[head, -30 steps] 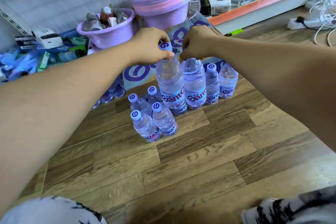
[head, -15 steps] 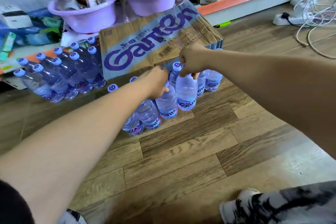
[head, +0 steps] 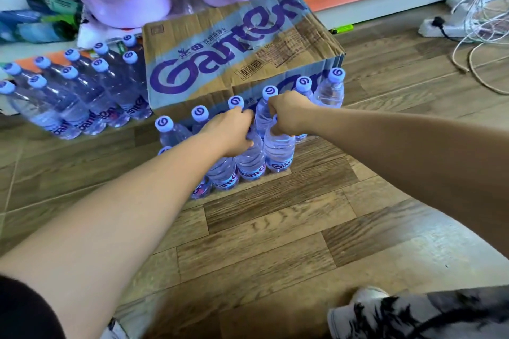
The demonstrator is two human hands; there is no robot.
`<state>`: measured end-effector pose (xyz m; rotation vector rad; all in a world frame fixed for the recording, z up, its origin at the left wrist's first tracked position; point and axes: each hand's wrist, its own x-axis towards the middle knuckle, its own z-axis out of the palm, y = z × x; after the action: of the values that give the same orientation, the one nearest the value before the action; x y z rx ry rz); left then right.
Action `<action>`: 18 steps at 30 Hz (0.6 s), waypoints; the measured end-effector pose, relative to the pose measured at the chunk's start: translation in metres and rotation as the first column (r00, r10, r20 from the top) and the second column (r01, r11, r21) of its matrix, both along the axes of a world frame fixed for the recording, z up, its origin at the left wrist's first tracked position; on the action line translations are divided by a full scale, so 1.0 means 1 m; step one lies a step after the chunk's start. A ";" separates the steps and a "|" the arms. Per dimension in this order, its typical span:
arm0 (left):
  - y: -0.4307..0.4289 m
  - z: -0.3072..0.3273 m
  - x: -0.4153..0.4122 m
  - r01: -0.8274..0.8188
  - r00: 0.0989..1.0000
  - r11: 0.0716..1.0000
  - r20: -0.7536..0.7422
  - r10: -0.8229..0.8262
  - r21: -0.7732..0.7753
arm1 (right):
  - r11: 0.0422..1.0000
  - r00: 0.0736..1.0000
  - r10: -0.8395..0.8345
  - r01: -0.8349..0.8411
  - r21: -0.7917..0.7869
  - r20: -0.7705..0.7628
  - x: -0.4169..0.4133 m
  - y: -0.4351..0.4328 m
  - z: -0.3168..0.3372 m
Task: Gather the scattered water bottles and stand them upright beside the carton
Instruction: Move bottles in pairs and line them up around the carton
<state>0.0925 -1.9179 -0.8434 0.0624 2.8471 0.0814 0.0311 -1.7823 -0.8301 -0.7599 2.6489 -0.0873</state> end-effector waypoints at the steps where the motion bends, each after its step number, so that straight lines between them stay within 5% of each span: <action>1: -0.001 -0.001 0.000 -0.004 1.000 1.000 0.001 0.004 0.011 | 1.000 1.000 0.005 -0.005 0.012 0.000 0.000 -0.001 0.001; 7: -0.005 0.002 0.005 0.002 0.999 0.998 0.032 -0.004 0.057 | 0.991 0.996 0.069 -0.063 0.117 -0.056 -0.002 -0.006 0.006; 12: -0.030 0.031 0.011 0.021 0.996 0.996 -0.084 -0.013 0.091 | 0.989 0.971 0.018 -0.052 -0.138 -0.237 -0.007 -0.036 0.022; 18: -0.120 0.050 0.023 -0.101 0.985 0.994 -0.139 0.106 0.046 | 0.946 0.981 0.011 -0.073 -0.317 -0.192 -0.012 -0.112 0.029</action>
<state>0.1152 -2.0376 -0.7929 -0.0747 2.9899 0.1605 0.0190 -1.8942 -0.8010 -0.9715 2.8326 -0.4714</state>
